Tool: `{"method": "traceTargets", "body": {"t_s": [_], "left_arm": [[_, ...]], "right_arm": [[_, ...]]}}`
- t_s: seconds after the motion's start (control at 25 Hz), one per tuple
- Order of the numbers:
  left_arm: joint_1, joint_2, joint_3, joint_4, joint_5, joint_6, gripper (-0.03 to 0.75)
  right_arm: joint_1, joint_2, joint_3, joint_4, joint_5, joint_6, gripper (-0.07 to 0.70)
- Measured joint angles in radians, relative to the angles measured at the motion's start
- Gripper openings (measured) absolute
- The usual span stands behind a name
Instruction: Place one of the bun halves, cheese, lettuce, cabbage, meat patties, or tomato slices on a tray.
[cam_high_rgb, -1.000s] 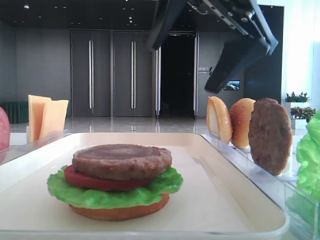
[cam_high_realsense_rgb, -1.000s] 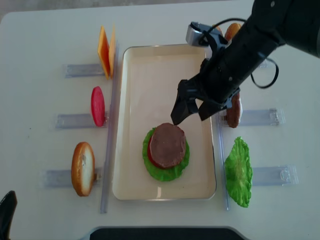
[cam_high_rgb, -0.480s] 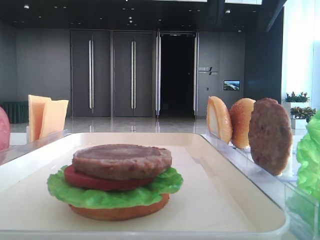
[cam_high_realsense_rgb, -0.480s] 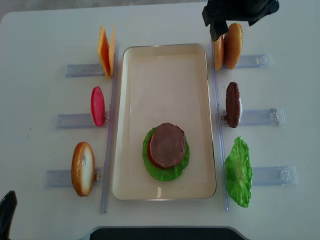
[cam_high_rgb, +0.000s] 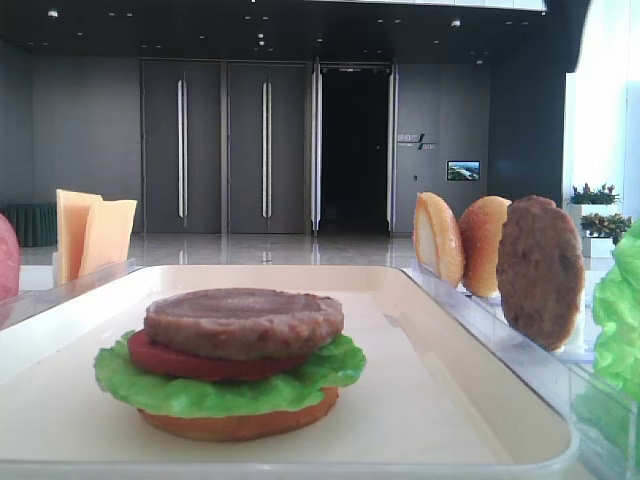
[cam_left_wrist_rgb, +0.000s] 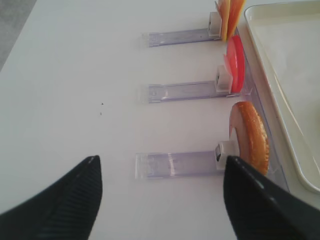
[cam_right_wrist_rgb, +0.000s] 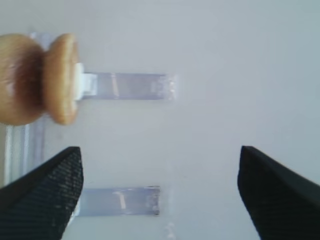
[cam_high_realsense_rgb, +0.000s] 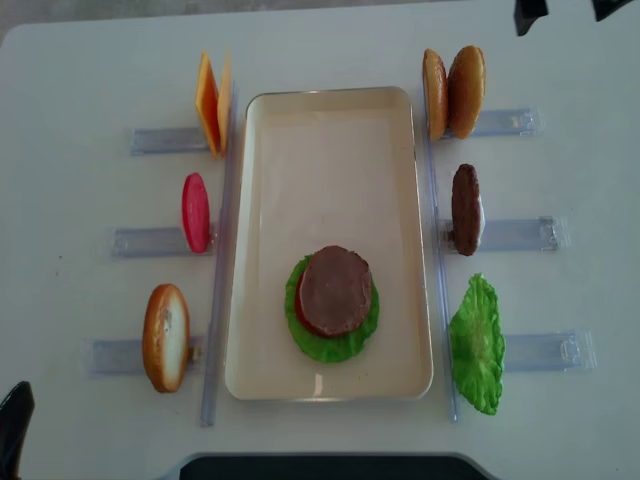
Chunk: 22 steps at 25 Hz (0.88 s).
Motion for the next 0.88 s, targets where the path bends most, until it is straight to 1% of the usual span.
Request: {"method": "traceTargets", "body": {"t_s": [0.16,0.24,0.36,0.4,0.56,0.72,0.88], "left_arm": [[0.000,0.000,0.000,0.000,0.000,0.000,0.576],[0.000,0.000,0.000,0.000,0.000,0.000,0.576],[0.000,0.000,0.000,0.000,0.000,0.000,0.576],[0.000,0.000,0.000,0.000,0.000,0.000,0.576],[0.000,0.000,0.000,0.000,0.000,0.000,0.576],[0.000,0.000,0.000,0.000,0.000,0.000,0.576],[0.000,0.000,0.000,0.000,0.000,0.000,0.576]], "right_arm": [[-0.153,0.000,0.000,-0.006,0.000,0.003,0.594],[-0.215,0.000,0.000,-0.011,0.000,0.006,0.594],[-0.269,0.000,0.000,-0.018,0.000,0.008,0.592],[-0.282,0.000,0.000,-0.025,0.001,0.008,0.592],[-0.291,0.000,0.000,-0.071,0.002,0.005,0.592],[-0.291,-0.021,0.000,-0.073,0.003,0.005,0.592],[-0.291,-0.097,0.000,-0.059,0.003,-0.008,0.592]]}}
